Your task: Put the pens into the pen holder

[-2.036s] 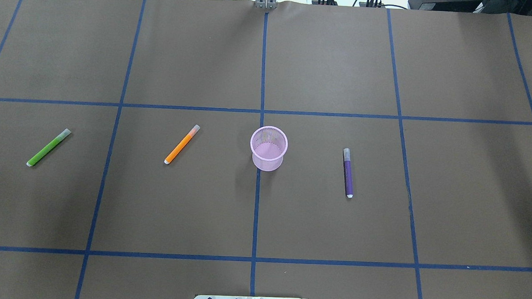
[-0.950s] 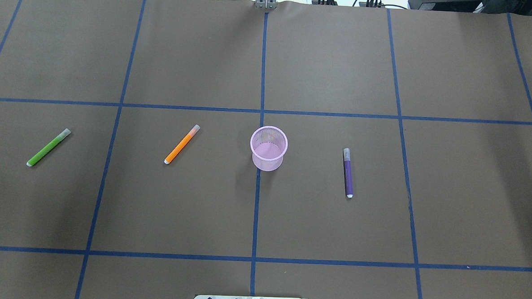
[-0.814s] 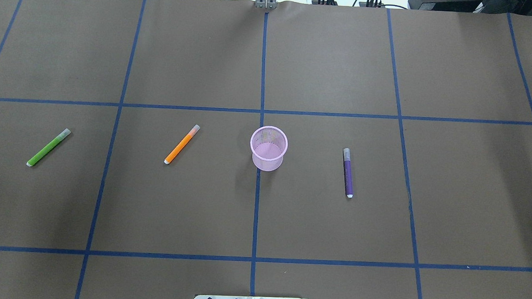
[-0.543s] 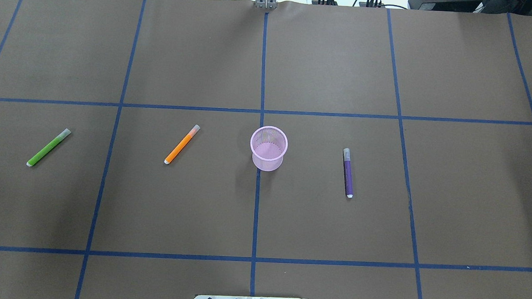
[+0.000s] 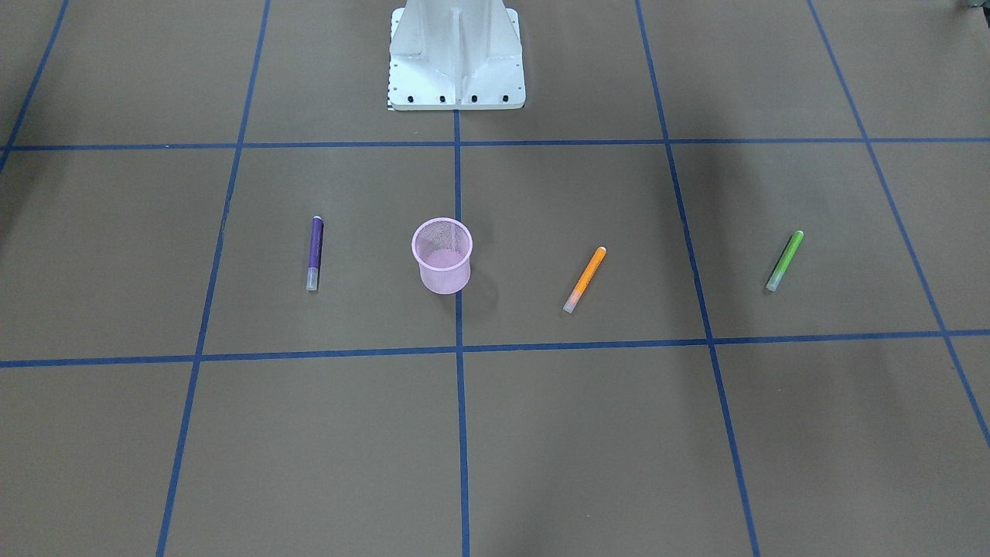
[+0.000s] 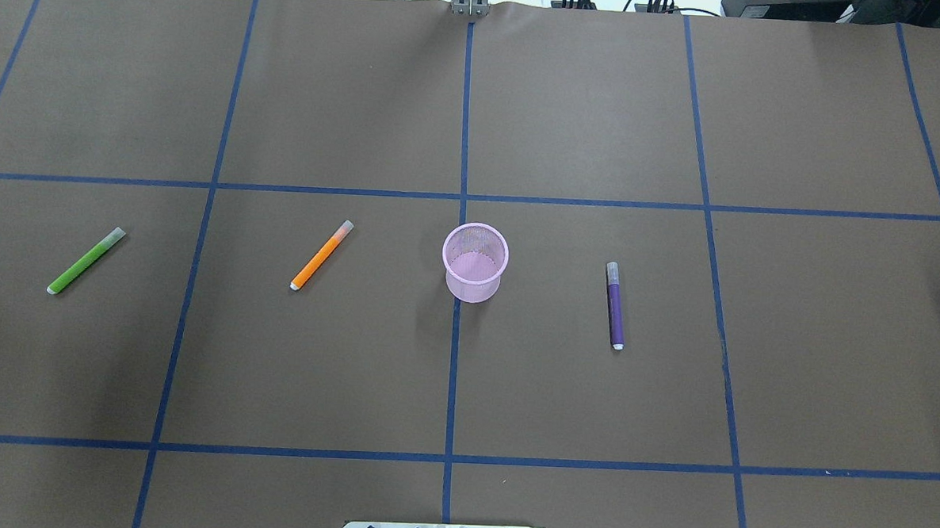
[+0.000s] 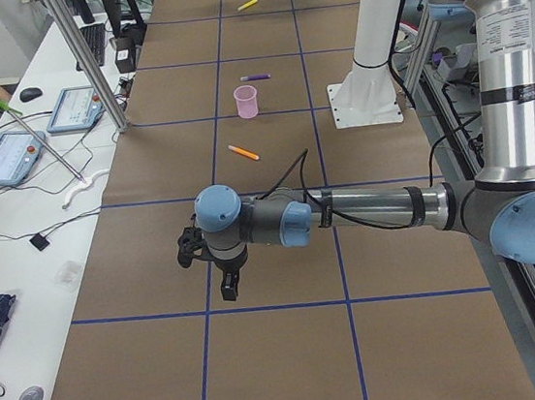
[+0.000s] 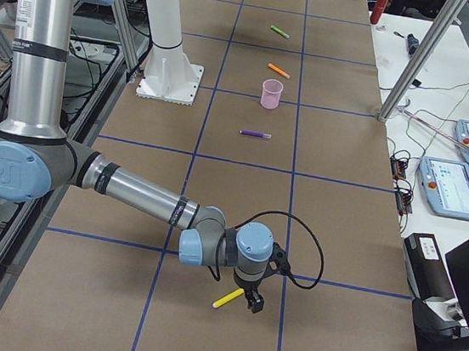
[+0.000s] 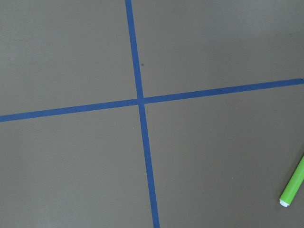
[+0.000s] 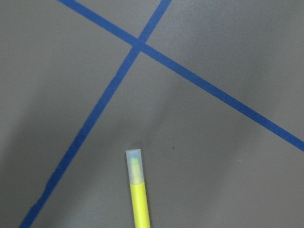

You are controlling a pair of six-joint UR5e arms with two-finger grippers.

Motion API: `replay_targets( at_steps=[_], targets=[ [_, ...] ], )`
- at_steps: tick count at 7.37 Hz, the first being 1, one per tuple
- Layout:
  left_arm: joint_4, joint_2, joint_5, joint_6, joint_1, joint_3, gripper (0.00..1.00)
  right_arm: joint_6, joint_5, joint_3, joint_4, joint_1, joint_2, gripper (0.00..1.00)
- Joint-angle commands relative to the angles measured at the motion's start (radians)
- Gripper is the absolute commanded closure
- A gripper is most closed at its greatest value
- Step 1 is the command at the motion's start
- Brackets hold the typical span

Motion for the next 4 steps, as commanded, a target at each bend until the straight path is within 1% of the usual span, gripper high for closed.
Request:
replay_targets(
  at_steps=[1,2,3,4],
  targets=[
    [0.000,0.000,0.000,-0.002,0.000,-0.013,0.00,-0.044,0.018,-0.010,-0.270,-0.084,0.126,0.11],
    [0.001,0.000,0.000,-0.002,0.000,-0.023,0.00,-0.132,0.009,-0.026,-0.285,-0.092,0.130,0.11],
    [0.001,0.000,0.000,-0.002,-0.002,-0.023,0.00,-0.139,0.009,-0.031,-0.285,-0.090,0.117,0.11],
    [0.001,0.000,0.000,-0.002,0.000,-0.023,0.00,-0.144,0.001,-0.045,-0.282,-0.092,0.114,0.15]
  ],
)
